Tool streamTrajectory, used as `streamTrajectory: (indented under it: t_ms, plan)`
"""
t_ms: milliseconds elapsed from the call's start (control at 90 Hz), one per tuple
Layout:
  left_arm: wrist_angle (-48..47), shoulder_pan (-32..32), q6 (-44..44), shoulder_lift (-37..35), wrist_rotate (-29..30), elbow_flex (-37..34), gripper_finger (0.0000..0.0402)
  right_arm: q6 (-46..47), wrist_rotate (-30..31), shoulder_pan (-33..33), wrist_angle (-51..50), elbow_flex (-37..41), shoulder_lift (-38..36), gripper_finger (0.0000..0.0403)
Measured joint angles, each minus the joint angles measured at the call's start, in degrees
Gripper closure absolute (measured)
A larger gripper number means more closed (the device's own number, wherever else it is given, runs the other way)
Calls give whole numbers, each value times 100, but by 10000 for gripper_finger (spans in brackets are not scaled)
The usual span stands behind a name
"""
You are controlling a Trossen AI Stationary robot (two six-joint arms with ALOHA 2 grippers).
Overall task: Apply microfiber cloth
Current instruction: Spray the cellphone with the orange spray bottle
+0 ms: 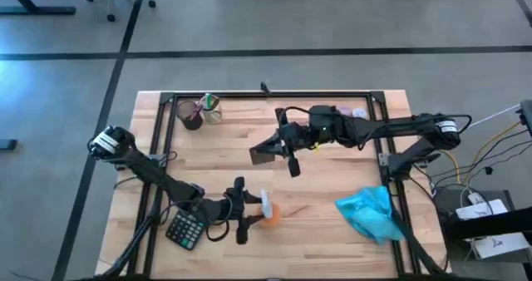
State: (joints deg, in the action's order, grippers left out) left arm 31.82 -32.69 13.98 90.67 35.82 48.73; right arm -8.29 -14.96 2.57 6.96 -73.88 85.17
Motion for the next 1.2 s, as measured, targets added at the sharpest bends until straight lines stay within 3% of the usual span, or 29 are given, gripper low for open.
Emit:
streamTrajectory:
  t_ms: [167,378,511,622,722,989,1078,1200]
  plan:
    - [-54,10,-291,-122,-359,-13,260,-254,0,-2,-81,-200,-2,396]
    - [-198,18,-451,-495,-548,-13,88,-1175,106,-189,-445,-67,17,396]
    - [-246,16,-439,-603,-675,-20,21,-2013,1480,-702,-509,301,168,396]
    - [-281,17,-318,-629,-688,-20,14,-2757,2891,-1167,-303,594,314,396]
    - [-387,18,-176,-610,-686,-20,15,-3431,3783,-1560,1,883,465,396]
    - [-557,9,-141,-609,-1439,-28,15,-5290,4553,-2229,1147,1623,667,396]
    - [-637,7,-125,-609,-1485,-31,15,-6335,5096,-2309,1579,1841,838,396]
    - [-595,31,-205,-609,-1428,-35,15,-7645,5400,-2365,1850,1984,1047,396]
